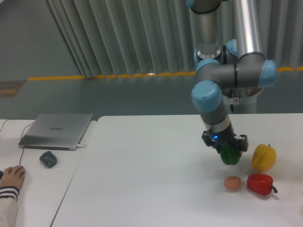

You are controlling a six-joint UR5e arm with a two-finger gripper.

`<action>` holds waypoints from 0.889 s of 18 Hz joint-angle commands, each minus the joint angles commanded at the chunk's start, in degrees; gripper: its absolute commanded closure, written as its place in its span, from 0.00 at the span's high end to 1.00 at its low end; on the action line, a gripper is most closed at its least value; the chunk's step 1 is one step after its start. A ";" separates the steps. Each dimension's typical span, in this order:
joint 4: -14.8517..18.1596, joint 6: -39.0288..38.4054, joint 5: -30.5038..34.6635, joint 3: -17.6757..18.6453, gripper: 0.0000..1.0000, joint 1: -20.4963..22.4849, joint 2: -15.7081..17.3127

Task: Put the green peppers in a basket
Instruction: 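Lift the green pepper and carry it away from the table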

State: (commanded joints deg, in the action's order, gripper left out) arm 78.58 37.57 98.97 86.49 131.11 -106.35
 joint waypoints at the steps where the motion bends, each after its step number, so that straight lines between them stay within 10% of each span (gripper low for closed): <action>1: -0.26 5.44 -1.05 -0.09 0.56 2.11 0.61; 10: -6.85 36.59 -7.75 -2.46 0.56 14.07 0.36; 16: -10.46 56.59 6.89 -2.03 0.56 19.17 -2.10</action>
State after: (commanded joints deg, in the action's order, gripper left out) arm 68.12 94.16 105.86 84.46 150.29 -108.45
